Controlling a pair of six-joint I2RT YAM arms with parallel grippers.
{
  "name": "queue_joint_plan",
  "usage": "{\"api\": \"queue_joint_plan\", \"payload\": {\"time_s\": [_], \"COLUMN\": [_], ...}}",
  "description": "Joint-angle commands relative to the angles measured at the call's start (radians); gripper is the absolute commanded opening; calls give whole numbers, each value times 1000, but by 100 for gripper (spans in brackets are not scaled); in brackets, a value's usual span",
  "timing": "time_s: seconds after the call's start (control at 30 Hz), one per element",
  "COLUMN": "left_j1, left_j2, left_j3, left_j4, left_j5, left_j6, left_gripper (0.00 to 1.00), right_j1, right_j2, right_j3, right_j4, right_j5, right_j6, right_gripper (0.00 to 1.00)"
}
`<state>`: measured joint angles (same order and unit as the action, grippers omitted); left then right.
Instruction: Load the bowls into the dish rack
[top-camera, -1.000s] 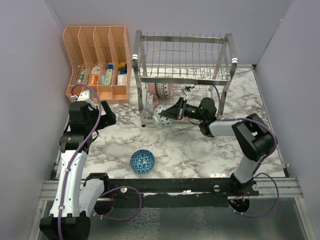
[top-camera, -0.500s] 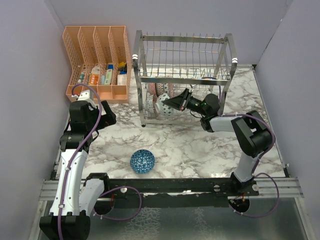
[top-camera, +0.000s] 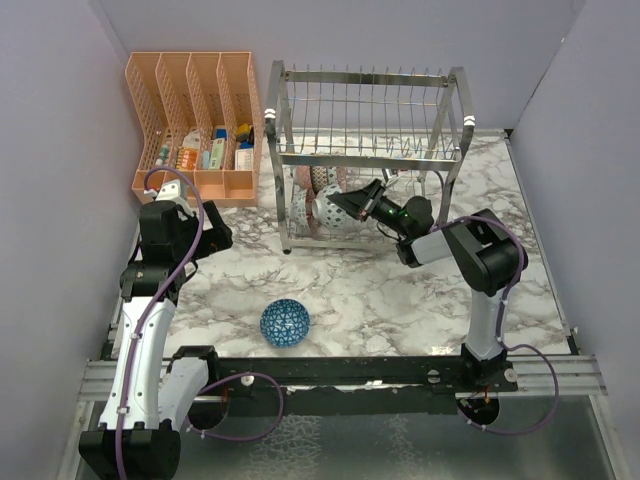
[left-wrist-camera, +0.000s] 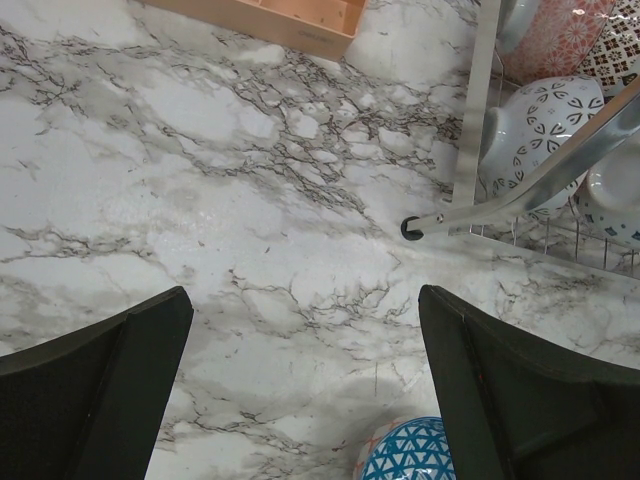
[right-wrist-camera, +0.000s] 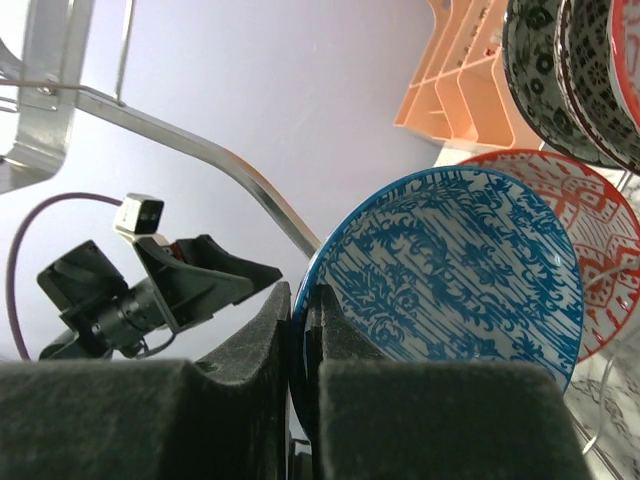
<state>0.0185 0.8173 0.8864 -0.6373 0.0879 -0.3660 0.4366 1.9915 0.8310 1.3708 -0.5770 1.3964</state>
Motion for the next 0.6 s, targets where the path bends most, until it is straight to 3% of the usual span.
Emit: {"api": "queue_joint_plan", "payload": {"time_s": [0.0, 0.57], "left_j1": [3, 3], "left_j2": [4, 7], "left_j3": [20, 12], "left_j4": [14, 22], "left_j5": [-14, -14], "left_j6": [7, 6], "left_gripper": [99, 99], "right_j1": [-7, 11], "right_j2": [22, 123], "right_j3": [15, 25], "right_j4": [145, 277], "right_j5": [82, 175], "right_j6": [67, 246], "right_gripper": [1, 1]}}
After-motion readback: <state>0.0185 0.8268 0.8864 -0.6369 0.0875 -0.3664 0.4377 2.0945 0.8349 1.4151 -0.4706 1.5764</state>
